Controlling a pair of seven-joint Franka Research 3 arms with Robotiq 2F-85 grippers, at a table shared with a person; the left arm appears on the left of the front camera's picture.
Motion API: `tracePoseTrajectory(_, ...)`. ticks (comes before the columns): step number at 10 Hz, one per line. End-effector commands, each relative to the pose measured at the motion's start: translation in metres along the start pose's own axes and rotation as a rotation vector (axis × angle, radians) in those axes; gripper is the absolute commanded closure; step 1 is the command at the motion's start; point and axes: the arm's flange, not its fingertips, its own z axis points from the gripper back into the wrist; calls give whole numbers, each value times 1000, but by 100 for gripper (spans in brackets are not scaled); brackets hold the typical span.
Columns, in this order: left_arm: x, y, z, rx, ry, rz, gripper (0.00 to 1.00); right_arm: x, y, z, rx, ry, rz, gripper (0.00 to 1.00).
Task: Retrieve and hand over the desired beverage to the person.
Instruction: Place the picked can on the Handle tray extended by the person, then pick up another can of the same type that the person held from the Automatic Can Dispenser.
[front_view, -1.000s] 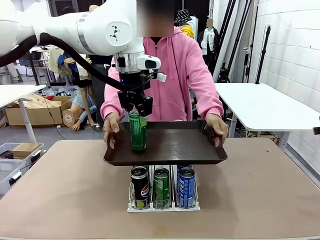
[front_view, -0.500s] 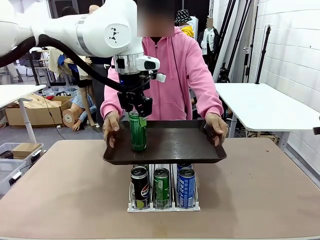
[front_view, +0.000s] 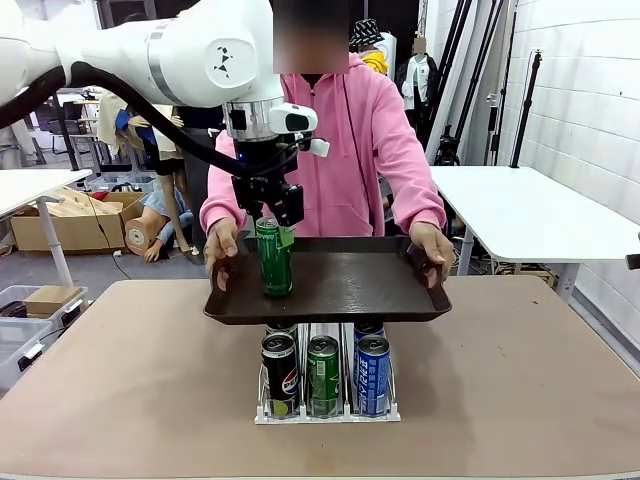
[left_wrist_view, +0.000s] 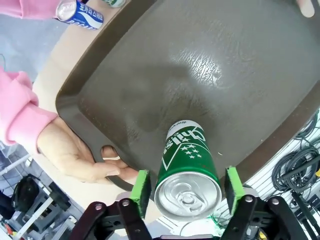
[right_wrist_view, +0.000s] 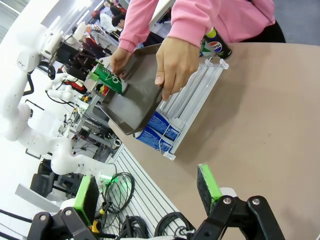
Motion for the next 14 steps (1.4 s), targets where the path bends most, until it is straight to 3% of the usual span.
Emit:
tracePoseTrajectory(1, 2, 1, 23, -16, -11, -22, 0, 0, 0, 0, 11, -7, 9, 0)
tracePoseTrajectory(14, 3, 0, 35, 4, -40, -1, 0, 0, 0, 0, 11, -7, 9, 0)
